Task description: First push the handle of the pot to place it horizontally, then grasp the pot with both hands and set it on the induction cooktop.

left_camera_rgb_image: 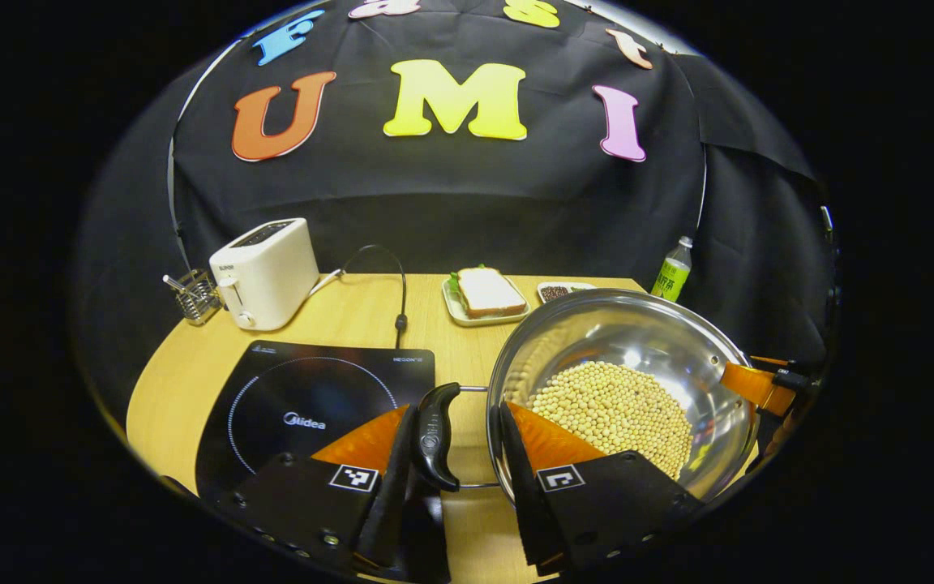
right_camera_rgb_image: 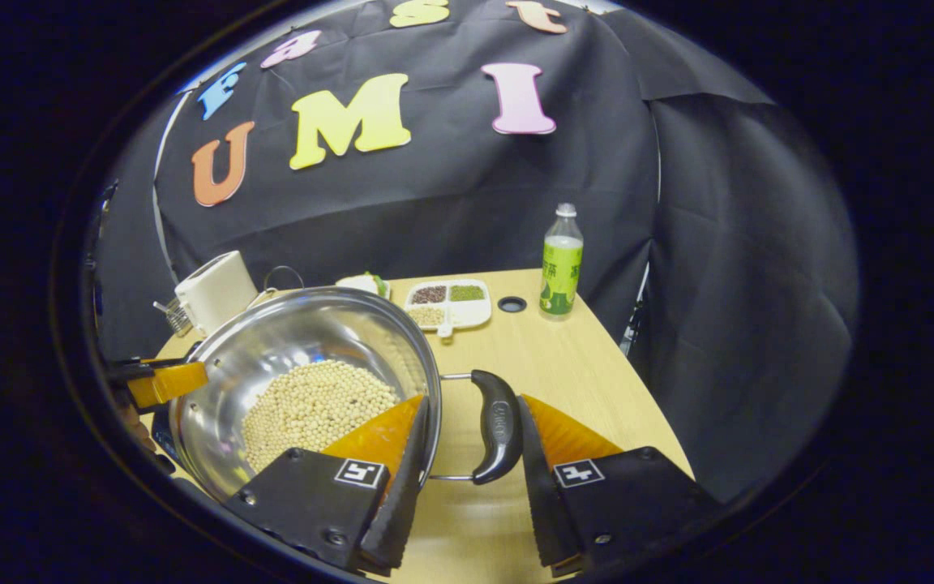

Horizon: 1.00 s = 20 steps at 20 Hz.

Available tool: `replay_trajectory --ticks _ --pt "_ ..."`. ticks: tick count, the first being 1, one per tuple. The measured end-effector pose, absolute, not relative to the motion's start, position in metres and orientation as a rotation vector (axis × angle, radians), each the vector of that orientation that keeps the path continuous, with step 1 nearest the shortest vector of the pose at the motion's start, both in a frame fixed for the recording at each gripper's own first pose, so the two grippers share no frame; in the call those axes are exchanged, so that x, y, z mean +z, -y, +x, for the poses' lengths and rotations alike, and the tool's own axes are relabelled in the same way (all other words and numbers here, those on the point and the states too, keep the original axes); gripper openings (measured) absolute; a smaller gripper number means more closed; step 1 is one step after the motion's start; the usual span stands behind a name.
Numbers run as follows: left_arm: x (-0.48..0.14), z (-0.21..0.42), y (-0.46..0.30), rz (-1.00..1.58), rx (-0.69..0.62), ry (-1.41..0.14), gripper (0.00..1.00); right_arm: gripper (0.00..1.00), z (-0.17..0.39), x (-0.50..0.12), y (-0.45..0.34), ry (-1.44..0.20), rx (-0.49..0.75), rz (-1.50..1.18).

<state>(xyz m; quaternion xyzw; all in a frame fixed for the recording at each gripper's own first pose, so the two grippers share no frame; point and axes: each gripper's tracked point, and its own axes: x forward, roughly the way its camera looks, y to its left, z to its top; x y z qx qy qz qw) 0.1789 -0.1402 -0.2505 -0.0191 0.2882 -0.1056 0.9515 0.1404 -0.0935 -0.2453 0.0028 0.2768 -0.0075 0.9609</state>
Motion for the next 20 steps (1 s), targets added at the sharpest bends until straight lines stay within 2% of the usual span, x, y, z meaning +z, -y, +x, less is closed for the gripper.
replay_trajectory --ticks 11,20 --pt "-0.202 0.175 0.029 -0.053 -0.119 -0.507 0.56 0.62 0.141 -0.202 -0.015 -0.529 0.067 -0.011" --pt "-0.210 0.185 -0.070 -0.074 -0.007 -0.500 0.56 0.61 0.164 -0.206 -0.118 -0.531 0.134 -0.042"
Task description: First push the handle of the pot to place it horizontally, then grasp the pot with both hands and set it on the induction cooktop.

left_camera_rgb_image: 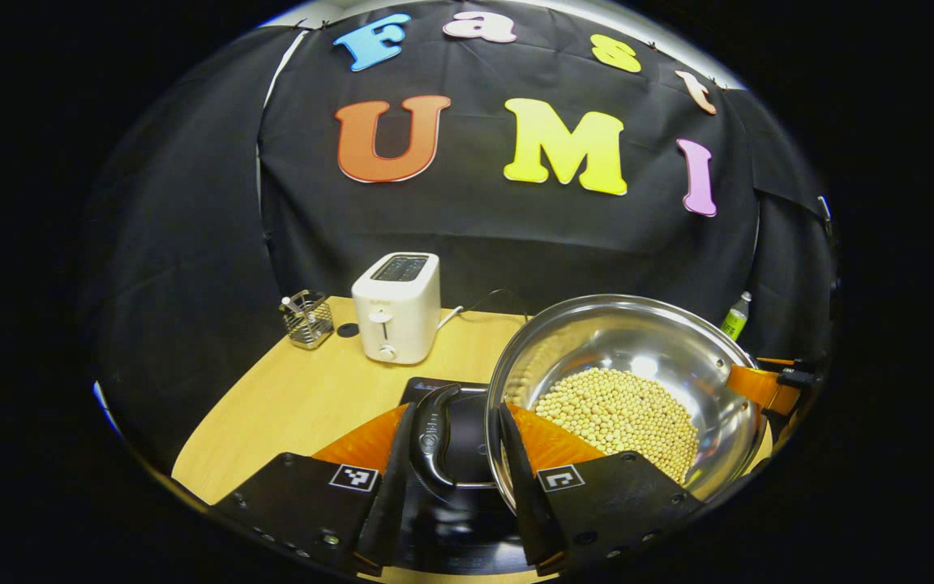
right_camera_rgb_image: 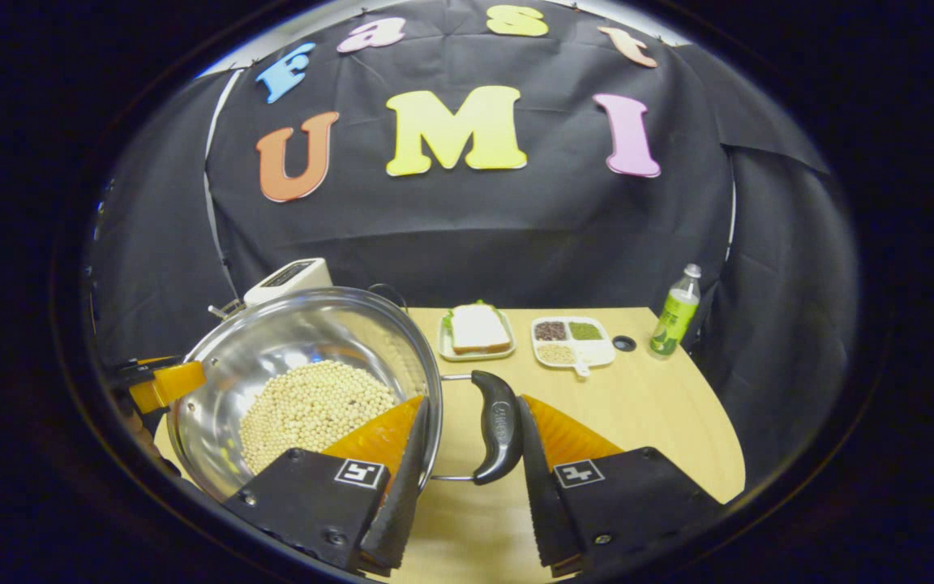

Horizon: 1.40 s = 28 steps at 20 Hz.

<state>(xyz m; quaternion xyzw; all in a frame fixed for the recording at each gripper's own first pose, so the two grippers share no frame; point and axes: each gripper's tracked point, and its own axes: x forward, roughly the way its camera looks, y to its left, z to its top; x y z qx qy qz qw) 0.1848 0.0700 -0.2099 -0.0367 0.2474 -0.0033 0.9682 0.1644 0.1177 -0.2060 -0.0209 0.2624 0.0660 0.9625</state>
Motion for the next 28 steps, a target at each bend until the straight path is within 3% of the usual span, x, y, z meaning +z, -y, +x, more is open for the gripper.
replay_trajectory --ticks 10,28 --pt "-0.238 0.212 -0.128 -0.085 0.050 -0.504 0.56 0.61 0.196 -0.227 -0.183 -0.524 0.170 -0.058" --pt "-0.228 0.218 -0.127 -0.035 0.073 -0.543 0.57 0.62 0.206 -0.302 -0.207 -0.631 0.162 -0.036"
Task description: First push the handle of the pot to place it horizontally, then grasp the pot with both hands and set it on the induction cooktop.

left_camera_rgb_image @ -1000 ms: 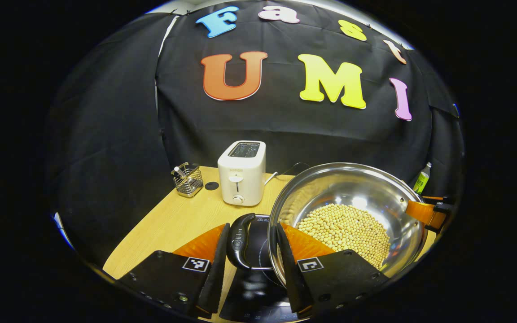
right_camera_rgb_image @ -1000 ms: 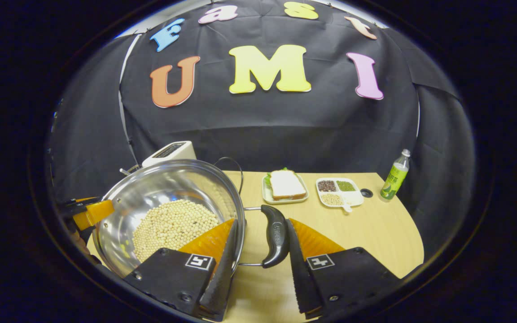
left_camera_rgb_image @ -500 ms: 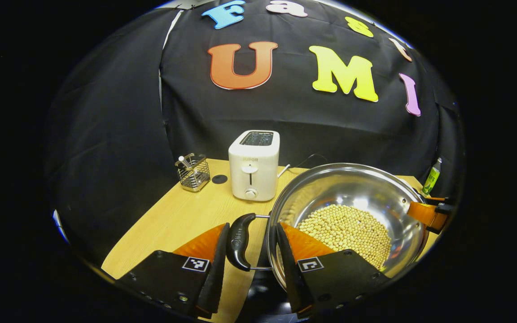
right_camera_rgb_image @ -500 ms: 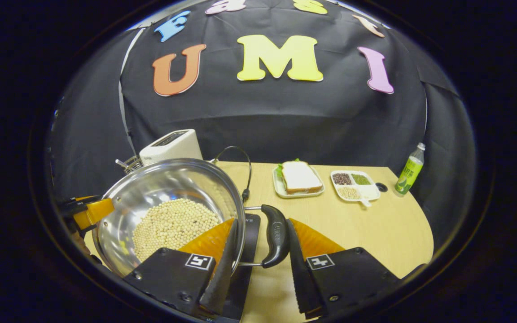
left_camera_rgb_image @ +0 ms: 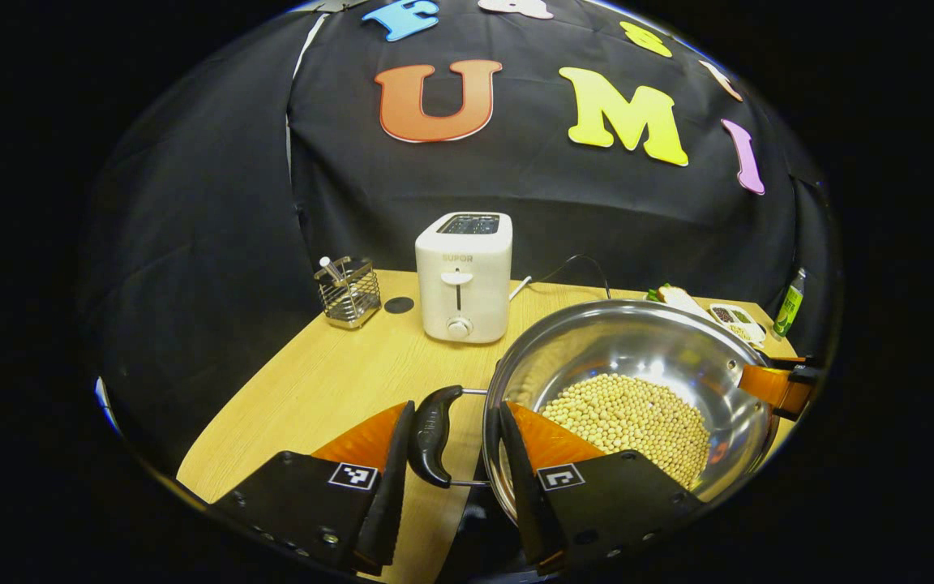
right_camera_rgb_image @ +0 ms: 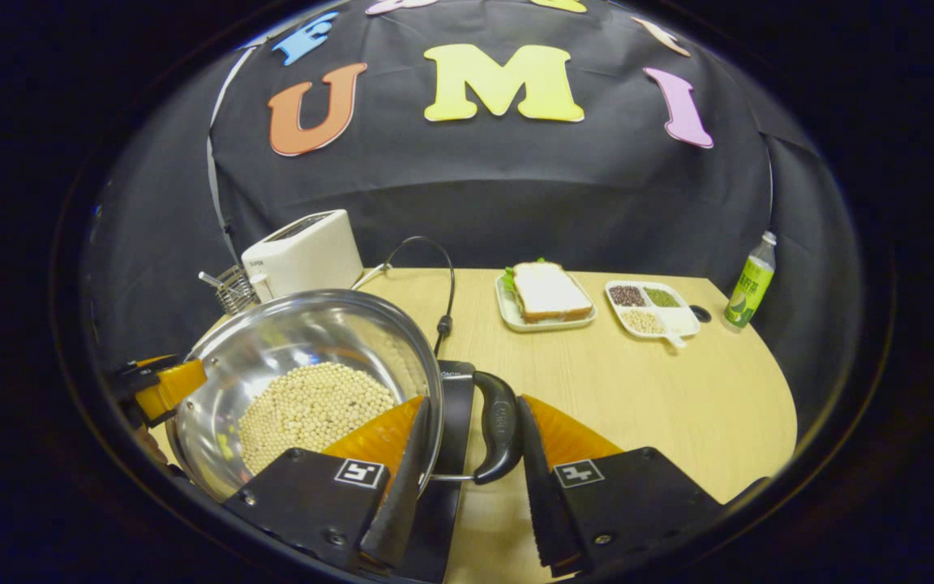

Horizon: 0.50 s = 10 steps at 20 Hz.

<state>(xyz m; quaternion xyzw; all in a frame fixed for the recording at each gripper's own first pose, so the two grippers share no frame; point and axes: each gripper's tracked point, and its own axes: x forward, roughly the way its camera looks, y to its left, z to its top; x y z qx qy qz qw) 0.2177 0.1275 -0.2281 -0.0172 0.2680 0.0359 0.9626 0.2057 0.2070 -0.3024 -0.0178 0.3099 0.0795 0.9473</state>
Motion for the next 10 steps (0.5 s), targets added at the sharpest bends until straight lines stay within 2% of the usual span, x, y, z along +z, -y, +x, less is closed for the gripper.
replay_trajectory --ticks 3,4,5,7,10 --pt "-0.2294 0.2181 -0.1273 -0.025 0.063 -0.532 0.56 0.61 0.2055 -0.3042 -0.2057 -0.623 0.159 -0.028" --pt "-0.2295 0.2187 -0.1267 -0.031 0.057 -0.530 0.65 0.62 0.2058 -0.3041 -0.2052 -0.617 0.158 -0.027" --pt "-0.2308 0.2181 -0.1261 -0.032 0.051 -0.531 0.57 0.62 0.2053 -0.3043 -0.2055 -0.614 0.159 -0.023" --pt "-0.2302 0.2175 -0.1264 -0.026 0.043 -0.527 0.57 0.62 0.2056 -0.3037 -0.2062 -0.603 0.166 -0.015" --pt "-0.2224 0.2167 -0.1294 -0.027 0.039 -0.505 0.63 0.70 0.2087 -0.3006 -0.2070 -0.556 0.175 -0.010"
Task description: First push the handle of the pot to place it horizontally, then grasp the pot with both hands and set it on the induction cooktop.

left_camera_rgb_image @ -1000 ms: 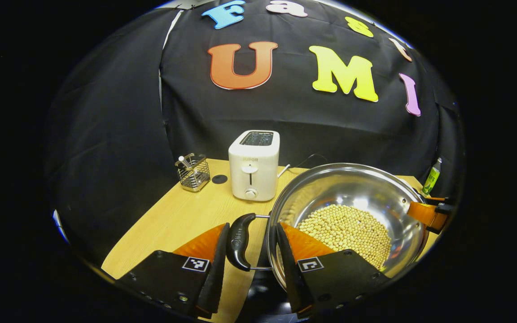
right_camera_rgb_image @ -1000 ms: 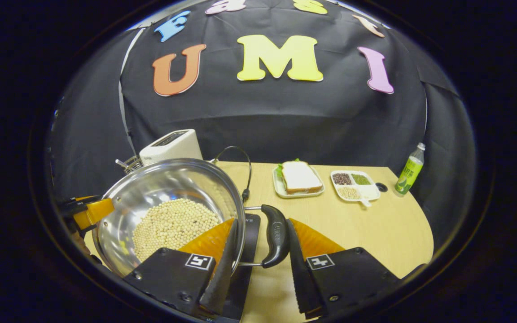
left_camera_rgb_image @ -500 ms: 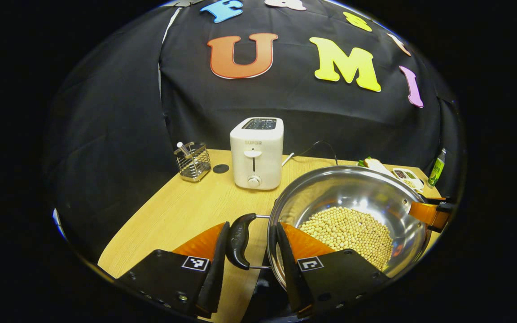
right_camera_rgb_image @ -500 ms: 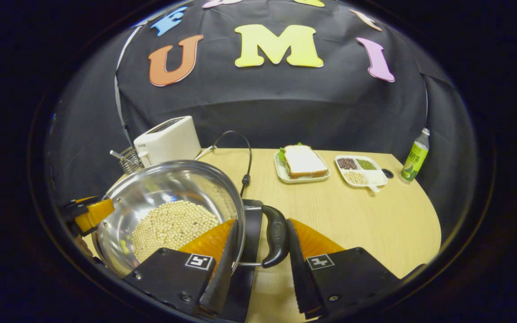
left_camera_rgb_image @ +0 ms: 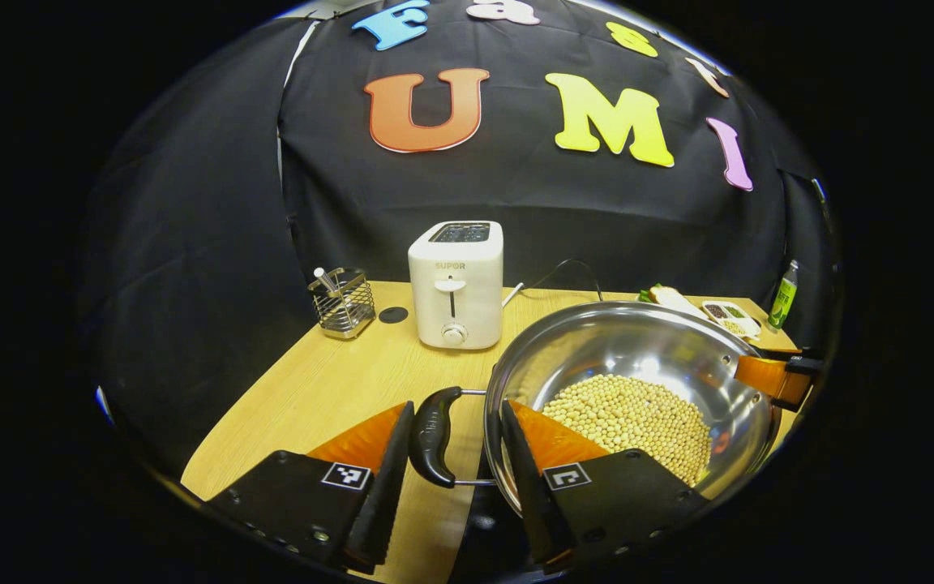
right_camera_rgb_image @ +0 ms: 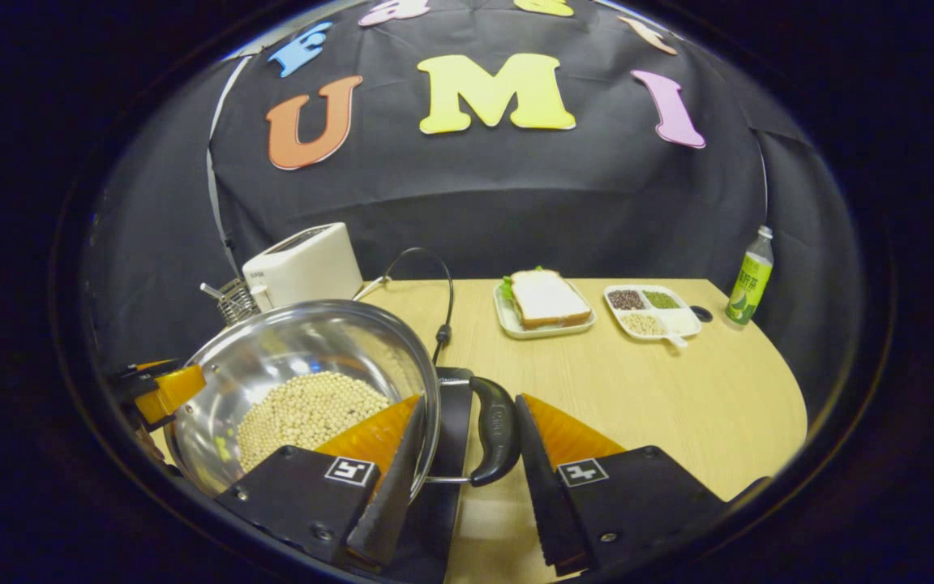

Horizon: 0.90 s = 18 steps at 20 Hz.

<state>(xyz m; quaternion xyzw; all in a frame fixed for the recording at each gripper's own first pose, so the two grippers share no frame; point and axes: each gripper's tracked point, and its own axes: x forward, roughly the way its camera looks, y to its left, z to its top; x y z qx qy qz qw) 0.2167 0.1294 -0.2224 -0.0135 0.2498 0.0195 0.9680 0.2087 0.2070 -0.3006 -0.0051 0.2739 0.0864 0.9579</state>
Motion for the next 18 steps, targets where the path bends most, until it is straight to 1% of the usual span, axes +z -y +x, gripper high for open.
replay_trajectory --ticks 1,2,3,4,5,7,9,12,15,18 --pt "-0.216 0.218 -0.132 -0.025 0.045 -0.475 0.58 0.69 0.207 -0.299 -0.207 -0.544 0.179 0.000" --pt "-0.209 0.219 -0.134 -0.028 0.044 -0.450 0.76 0.75 0.206 -0.297 -0.207 -0.536 0.178 0.010" --pt "-0.203 0.216 -0.133 -0.041 0.037 -0.439 0.94 0.77 0.205 -0.292 -0.205 -0.519 0.176 0.017" --pt "-0.204 0.214 -0.131 -0.050 0.034 -0.442 0.98 0.81 0.204 -0.288 -0.204 -0.505 0.176 0.018" --pt "-0.202 0.208 -0.134 -0.055 0.044 -0.447 0.98 0.80 0.202 -0.284 -0.205 -0.493 0.181 0.021" --pt "-0.199 0.198 -0.136 -0.075 0.063 -0.451 0.98 0.80 0.197 -0.279 -0.206 -0.480 0.206 0.029" --pt "-0.193 0.186 -0.132 -0.145 0.063 -0.442 0.98 0.84 0.188 -0.273 -0.203 -0.481 0.220 0.031" --pt "-0.174 0.168 -0.126 -0.210 0.073 -0.395 0.96 0.84 0.172 -0.250 -0.195 -0.428 0.237 0.038" --pt "-0.142 0.152 -0.118 -0.187 0.064 -0.320 0.96 0.84 0.152 -0.219 -0.181 -0.350 0.235 0.016" --pt "-0.096 0.135 -0.099 -0.196 0.030 -0.223 0.95 0.83 0.128 -0.171 -0.165 -0.203 0.227 -0.023"
